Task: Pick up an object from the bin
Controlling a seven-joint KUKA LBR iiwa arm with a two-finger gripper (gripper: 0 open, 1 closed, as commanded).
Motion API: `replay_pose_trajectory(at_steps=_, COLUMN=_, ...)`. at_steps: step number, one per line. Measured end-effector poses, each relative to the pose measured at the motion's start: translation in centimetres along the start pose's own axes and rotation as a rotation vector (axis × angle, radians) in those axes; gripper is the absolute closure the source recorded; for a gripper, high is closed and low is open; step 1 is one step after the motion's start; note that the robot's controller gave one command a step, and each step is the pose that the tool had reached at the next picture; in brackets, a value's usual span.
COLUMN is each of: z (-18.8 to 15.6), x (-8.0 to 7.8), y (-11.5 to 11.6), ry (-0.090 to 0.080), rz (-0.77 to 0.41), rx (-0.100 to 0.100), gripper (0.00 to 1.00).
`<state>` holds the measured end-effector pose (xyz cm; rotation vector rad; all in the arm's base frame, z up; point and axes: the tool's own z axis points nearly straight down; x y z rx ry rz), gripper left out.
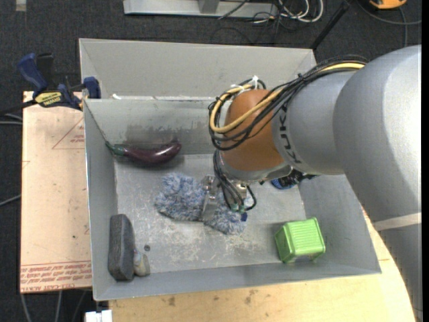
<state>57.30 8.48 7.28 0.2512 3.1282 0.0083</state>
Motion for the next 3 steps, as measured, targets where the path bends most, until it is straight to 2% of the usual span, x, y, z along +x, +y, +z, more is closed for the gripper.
replay_pose_trajectory(at_steps=2, z=-2.8, x=0.3, y=-0.1, ry=0.010, rz=-0.001, rx=0.005, gripper=1.00)
replay_pose_trajectory(at_steps=3, z=-4.9, x=0.1, y=0.0, ry=0.004, rz=-0.001, rx=0.004, gripper=1.00)
